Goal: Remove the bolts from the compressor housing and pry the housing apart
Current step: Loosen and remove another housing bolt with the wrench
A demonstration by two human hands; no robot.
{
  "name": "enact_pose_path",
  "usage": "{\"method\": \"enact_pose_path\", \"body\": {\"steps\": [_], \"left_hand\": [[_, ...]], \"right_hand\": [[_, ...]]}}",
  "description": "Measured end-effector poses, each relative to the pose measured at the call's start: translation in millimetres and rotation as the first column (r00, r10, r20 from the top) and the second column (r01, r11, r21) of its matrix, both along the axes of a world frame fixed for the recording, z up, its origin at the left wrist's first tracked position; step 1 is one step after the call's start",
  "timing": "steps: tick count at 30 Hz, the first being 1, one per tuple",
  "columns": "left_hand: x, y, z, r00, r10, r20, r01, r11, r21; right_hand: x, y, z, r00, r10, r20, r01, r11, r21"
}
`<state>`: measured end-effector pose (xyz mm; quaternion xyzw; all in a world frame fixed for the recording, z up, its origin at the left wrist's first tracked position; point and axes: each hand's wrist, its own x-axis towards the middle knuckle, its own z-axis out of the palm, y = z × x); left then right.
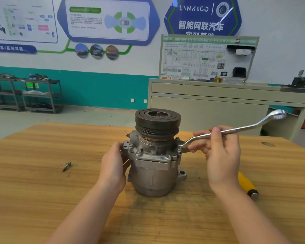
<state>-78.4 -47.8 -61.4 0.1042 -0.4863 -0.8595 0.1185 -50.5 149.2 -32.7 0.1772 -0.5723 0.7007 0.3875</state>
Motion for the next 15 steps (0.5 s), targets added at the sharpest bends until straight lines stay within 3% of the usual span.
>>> {"method": "enact_pose_path", "body": {"steps": [5, 8, 11, 15], "left_hand": [[1, 0, 1, 1.000, -0.002, 0.002, 0.002, 1.000, 0.001], [0, 0, 0, 1.000, 0.002, 0.000, -0.002, 1.000, -0.002], [-1, 1, 1, 1.000, 0.002, 0.003, -0.002, 1.000, -0.004], [0, 0, 1, 1.000, -0.009, 0.008, 0.009, 1.000, -0.009]], "right_hand": [[7, -5, -8, 0.935, -0.110, -0.337, 0.226, 0.918, 0.327], [6, -9, -16, 0.878, -0.157, -0.452, 0.362, 0.836, 0.413], [7, -15, -23, 0.846, -0.222, -0.485, 0.430, 0.822, 0.374], [12, -27, -23, 0.907, -0.221, -0.358, 0.287, 0.948, 0.140]]}}
